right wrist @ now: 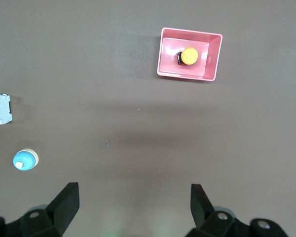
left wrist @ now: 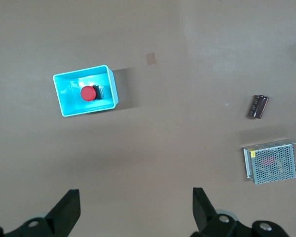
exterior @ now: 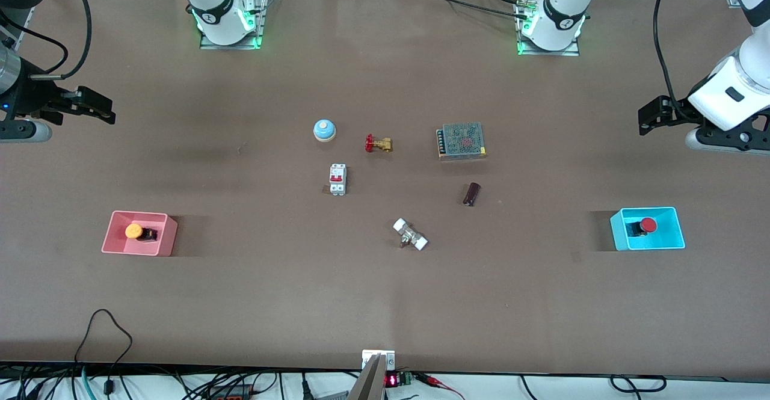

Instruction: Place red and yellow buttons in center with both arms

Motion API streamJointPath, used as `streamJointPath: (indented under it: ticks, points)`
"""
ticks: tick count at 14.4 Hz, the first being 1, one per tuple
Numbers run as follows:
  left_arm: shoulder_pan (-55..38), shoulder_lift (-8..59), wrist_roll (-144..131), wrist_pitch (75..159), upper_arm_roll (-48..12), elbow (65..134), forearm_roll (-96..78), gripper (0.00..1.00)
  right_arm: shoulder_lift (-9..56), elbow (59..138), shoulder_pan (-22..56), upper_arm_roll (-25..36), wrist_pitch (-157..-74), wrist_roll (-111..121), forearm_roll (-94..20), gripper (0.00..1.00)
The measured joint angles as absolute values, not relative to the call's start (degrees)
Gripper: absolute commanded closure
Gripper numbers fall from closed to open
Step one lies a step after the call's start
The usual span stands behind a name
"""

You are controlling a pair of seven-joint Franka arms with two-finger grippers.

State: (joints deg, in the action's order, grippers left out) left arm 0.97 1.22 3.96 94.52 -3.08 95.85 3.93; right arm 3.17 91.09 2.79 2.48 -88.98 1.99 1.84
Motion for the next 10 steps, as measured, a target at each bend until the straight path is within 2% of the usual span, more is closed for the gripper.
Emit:
streamJointPath:
  ticks: [10]
  points:
    - [1.0,1.2,4.0,94.5,-3.1,95.8,3.9,0.00,3.2,91.1,3.1,1.8,-89.2,2.0,2.0,0.00]
